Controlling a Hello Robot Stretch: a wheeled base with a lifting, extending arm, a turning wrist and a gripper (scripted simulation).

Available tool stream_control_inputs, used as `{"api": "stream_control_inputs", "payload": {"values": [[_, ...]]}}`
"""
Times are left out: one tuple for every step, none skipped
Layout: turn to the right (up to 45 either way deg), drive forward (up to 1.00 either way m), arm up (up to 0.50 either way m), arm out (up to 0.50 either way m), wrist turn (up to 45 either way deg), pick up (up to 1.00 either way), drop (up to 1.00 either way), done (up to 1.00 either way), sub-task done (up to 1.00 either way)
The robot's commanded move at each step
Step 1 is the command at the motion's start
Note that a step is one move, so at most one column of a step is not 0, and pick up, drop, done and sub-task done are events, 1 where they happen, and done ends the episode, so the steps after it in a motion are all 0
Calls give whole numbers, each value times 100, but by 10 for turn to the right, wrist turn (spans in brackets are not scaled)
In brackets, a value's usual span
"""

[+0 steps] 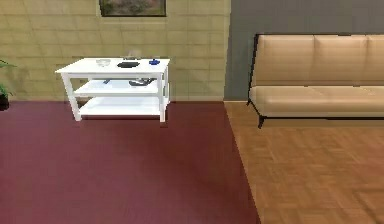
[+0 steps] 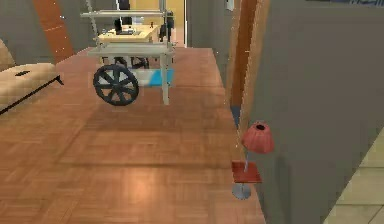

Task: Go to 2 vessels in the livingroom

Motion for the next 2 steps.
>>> {"api": "stream_control_inputs", "payload": {"values": [[0,100,0,0,0,0,0,0,0],[0,100,0,0,0,0,0,0,0]]}}
